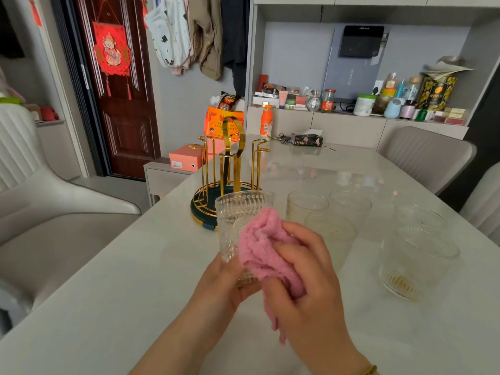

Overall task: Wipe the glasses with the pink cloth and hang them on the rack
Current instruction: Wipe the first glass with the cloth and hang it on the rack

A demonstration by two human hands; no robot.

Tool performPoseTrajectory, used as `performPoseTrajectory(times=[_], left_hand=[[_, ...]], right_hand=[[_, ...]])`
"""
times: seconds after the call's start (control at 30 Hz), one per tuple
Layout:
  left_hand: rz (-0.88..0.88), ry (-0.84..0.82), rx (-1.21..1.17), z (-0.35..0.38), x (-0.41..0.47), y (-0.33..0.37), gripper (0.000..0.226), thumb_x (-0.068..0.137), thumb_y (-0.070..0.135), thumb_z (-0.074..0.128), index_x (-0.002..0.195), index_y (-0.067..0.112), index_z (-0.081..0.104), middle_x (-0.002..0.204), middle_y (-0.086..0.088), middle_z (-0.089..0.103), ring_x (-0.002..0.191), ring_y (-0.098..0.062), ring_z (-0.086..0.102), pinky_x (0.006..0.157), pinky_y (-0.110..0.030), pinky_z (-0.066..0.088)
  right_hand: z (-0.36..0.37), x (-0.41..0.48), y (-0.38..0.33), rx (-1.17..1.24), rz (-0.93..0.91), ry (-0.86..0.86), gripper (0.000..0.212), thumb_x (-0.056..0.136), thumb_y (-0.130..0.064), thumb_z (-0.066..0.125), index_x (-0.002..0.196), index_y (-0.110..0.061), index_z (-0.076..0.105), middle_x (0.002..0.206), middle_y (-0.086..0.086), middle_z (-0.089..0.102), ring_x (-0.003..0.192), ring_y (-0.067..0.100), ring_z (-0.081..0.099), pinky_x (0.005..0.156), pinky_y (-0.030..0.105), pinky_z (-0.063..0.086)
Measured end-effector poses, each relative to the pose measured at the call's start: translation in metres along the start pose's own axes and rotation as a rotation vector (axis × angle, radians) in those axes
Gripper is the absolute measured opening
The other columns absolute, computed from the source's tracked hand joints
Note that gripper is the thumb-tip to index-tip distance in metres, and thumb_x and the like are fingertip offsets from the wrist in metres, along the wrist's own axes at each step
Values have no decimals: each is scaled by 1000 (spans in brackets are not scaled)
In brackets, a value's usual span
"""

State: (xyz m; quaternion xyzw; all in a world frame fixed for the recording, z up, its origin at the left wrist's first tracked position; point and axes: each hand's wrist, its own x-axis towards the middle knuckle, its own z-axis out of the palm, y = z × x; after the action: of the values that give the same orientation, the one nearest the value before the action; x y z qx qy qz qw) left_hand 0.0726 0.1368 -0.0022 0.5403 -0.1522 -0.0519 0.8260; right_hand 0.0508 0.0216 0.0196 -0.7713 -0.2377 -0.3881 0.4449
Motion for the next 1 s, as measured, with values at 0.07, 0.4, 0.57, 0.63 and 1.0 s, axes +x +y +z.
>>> performPoseTrajectory(times=[0.07, 0.4, 0.57, 0.63, 1.0], left_hand=[[30, -4, 6, -1, -1, 0, 98, 44, 61, 79, 116, 0, 54, 97, -11, 71, 84, -22, 69, 65, -28, 54], [20, -53, -84, -3, 0, -1, 76, 45, 64, 78, 106, 20, 69, 111, -13, 68, 101, -26, 65, 78, -33, 55], [24, -19, 40, 0, 0, -2, 105, 45, 65, 78, 115, -8, 50, 99, -21, 68, 91, -37, 65, 75, -41, 54], [18, -43, 32, 3, -3, -4, 108, 42, 64, 79, 114, -11, 49, 96, -19, 69, 89, -35, 66, 71, -37, 53], [30, -23, -189, 0, 2, -1, 72, 44, 62, 79, 101, 19, 71, 104, -11, 70, 89, -21, 68, 70, -30, 56]], right_hand=[[-4, 4, -4, 130, 76, 13, 28, 70, -26, 52, 96, -37, 58, 109, -26, 48, 103, -11, 49, 83, 0, 36], [-7, 3, 4, 339, 445, 109, 11, 72, -18, 63, 67, -23, 55, 65, -18, 56, 55, -5, 50, 51, 4, 37], [-8, 5, -6, 143, 119, 100, 19, 67, -22, 52, 78, -36, 57, 102, -35, 43, 93, -17, 49, 73, -3, 38], [-13, 9, -6, 176, 131, 145, 24, 70, -21, 51, 85, -37, 59, 107, -32, 48, 92, -18, 51, 73, -3, 38], [-6, 3, 0, 85, 95, 27, 20, 66, -21, 53, 84, -26, 59, 92, -14, 54, 84, -12, 52, 69, -1, 37]])
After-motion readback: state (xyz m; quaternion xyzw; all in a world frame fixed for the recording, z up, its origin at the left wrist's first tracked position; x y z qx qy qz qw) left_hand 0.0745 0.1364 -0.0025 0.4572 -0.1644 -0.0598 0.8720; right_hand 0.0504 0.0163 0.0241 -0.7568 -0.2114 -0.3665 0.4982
